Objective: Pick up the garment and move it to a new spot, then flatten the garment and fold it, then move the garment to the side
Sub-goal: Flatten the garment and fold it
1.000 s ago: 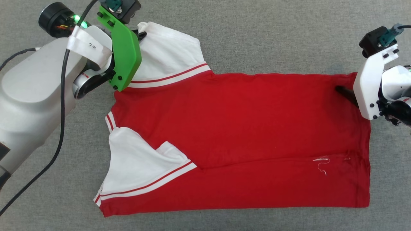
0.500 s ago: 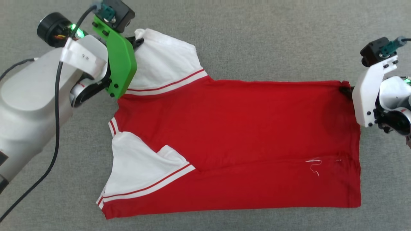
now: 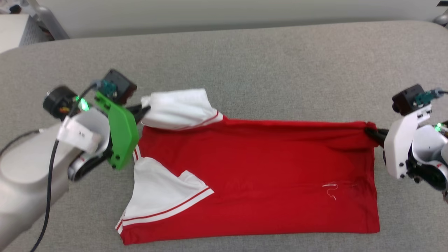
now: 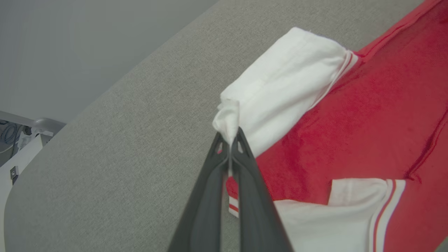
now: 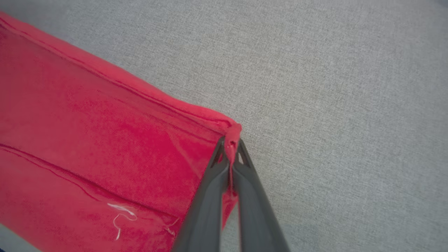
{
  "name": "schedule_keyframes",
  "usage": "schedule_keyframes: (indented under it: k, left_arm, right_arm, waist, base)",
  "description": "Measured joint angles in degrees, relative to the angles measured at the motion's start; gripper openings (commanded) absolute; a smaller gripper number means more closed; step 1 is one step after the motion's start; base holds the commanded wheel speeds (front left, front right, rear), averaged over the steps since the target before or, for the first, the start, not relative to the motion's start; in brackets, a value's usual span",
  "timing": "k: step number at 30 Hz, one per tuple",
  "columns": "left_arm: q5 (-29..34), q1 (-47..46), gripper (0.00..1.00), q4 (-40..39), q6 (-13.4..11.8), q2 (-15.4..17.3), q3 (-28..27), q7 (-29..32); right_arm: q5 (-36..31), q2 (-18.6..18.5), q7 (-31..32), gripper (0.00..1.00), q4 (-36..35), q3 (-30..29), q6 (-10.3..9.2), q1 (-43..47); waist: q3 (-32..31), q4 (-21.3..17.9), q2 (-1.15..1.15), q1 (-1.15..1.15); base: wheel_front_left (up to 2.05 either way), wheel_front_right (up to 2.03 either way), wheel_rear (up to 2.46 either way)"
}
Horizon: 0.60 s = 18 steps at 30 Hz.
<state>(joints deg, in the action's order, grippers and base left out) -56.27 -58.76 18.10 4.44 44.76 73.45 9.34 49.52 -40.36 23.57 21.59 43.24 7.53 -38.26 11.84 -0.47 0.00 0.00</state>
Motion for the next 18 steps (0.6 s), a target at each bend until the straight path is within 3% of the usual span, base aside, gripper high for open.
schedule_keyframes:
  k: [11, 18]
  left_arm:
    - [-1.09, 16.22, 0.0, -14.14, -8.25, 7.26, 0.01, 0.19]
    - [-3.31, 23.83, 0.0, -16.27, -10.82, 7.44, 0.1, -0.51]
  right_arm:
    - [1.38, -2.68, -2.68, 0.0, -5.26, -2.71, 0.0, 13.02]
    - [1.67, -3.07, -2.6, 0.0, -7.9, -6.11, 0.0, 20.36]
  waist:
    - [-6.07, 1.11, 0.0, 0.0]
    - [-5.93, 2.34, 0.0, 0.0]
  base:
    - [0.0, 0.0, 0.0]
    - [0.0, 0.0, 0.0]
